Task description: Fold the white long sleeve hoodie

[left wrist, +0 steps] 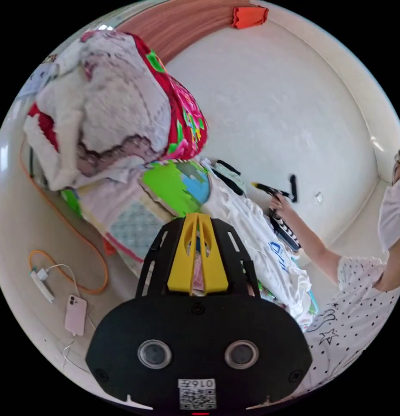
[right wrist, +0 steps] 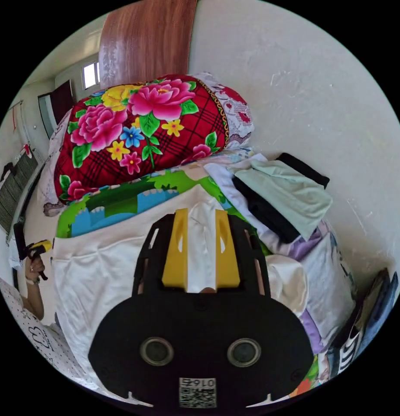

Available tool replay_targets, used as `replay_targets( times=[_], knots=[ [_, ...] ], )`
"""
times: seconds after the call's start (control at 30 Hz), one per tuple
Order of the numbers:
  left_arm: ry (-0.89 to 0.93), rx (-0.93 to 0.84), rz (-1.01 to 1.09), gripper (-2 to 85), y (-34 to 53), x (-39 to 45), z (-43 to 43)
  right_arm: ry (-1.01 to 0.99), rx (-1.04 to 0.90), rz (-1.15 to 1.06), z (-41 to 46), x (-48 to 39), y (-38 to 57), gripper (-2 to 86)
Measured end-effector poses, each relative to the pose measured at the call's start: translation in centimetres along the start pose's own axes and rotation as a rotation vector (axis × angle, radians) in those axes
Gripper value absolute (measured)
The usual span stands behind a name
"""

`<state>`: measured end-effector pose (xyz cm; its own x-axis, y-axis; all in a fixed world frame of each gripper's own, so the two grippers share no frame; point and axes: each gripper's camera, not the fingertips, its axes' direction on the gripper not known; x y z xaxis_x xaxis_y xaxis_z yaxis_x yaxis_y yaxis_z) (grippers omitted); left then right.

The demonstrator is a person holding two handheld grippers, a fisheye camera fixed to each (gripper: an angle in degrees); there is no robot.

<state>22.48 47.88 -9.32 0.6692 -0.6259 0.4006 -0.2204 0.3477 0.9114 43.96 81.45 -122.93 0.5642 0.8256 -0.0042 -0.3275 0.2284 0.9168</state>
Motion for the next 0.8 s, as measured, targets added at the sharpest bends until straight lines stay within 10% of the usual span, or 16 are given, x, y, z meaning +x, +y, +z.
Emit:
replay_targets(
  times=[0.33,0.8],
  knots=[
    [0.484,-0.378,0.41,0.1,8.4,14.1,7.1,0.214,0.297,0.161,-22.8,-12.7,45.9,9.6],
    [0.756,-0.697,0.701,2.7,24.5,33.8,18.9,0.027,0.223,0.56,-14.6,-29.2,75.7,11.8]
  ],
)
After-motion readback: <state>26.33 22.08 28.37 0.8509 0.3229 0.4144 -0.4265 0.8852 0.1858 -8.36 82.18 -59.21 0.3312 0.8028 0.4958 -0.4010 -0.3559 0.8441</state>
